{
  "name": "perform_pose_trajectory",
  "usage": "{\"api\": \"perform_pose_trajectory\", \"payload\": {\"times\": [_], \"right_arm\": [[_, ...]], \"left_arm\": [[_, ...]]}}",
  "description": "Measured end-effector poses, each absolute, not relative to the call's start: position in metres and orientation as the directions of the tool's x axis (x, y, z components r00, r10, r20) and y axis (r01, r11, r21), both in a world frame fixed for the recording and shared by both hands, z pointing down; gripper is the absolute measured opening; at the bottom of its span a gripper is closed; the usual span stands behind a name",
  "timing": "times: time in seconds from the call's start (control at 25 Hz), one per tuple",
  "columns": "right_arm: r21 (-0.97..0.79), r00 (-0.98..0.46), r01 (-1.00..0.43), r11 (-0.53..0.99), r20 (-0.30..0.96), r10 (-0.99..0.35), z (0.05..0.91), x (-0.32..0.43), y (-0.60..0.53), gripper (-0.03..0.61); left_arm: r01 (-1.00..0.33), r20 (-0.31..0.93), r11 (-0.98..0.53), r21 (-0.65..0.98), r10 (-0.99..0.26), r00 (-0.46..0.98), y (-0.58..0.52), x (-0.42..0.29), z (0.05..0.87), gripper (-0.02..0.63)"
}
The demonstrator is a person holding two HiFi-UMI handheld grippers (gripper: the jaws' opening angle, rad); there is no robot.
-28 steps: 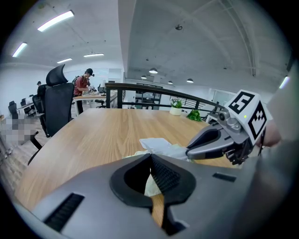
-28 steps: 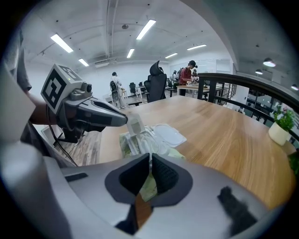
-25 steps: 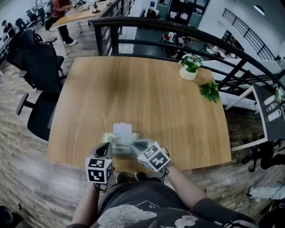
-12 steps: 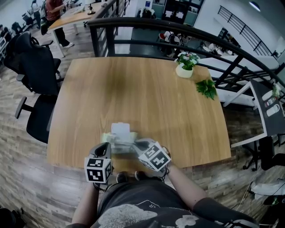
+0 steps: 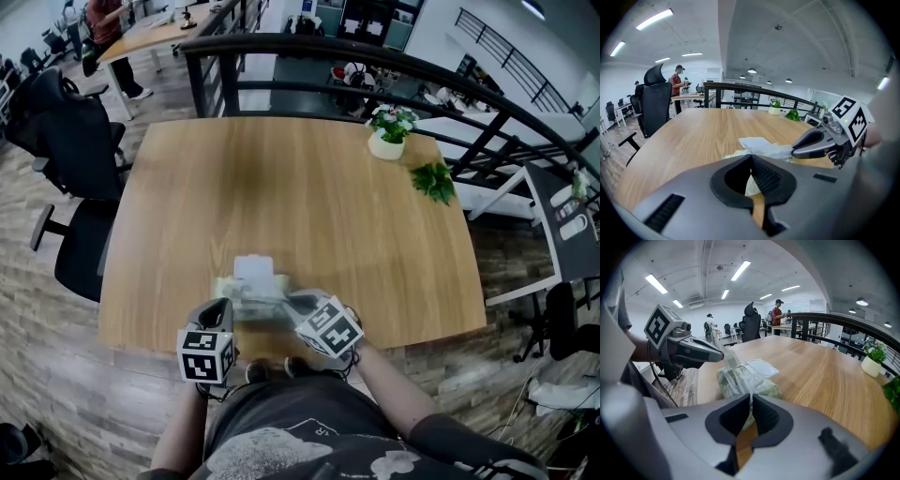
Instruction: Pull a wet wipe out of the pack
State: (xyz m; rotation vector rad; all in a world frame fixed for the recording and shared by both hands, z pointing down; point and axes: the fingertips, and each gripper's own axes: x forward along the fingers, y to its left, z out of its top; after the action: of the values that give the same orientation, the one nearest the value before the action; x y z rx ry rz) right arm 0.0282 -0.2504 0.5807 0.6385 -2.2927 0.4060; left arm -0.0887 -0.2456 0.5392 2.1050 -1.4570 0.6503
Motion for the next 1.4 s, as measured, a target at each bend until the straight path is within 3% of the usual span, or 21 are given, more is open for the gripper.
{"api": "perform_pose_trajectory", "payload": {"times": [0.84,1.4], "right_arm": [[-0.064,-0.578,-0.606,0.793,0.72,-0.383,0.579,0.062,-0.251,0.034],[-0.069,-0.601,-0.642,0.764,0.663,-0.445,0.559,0.063,-0.251,0.034]], "left_arm": [[-0.941,0.626,-0.308,0.139,-0.709,0.324,-0.243,-0.083,0.541,0.015],[-0.925,0.614,-0.345,0.156,-0.7,0.365,-0.241,-0.086,0.538,0.015]]}}
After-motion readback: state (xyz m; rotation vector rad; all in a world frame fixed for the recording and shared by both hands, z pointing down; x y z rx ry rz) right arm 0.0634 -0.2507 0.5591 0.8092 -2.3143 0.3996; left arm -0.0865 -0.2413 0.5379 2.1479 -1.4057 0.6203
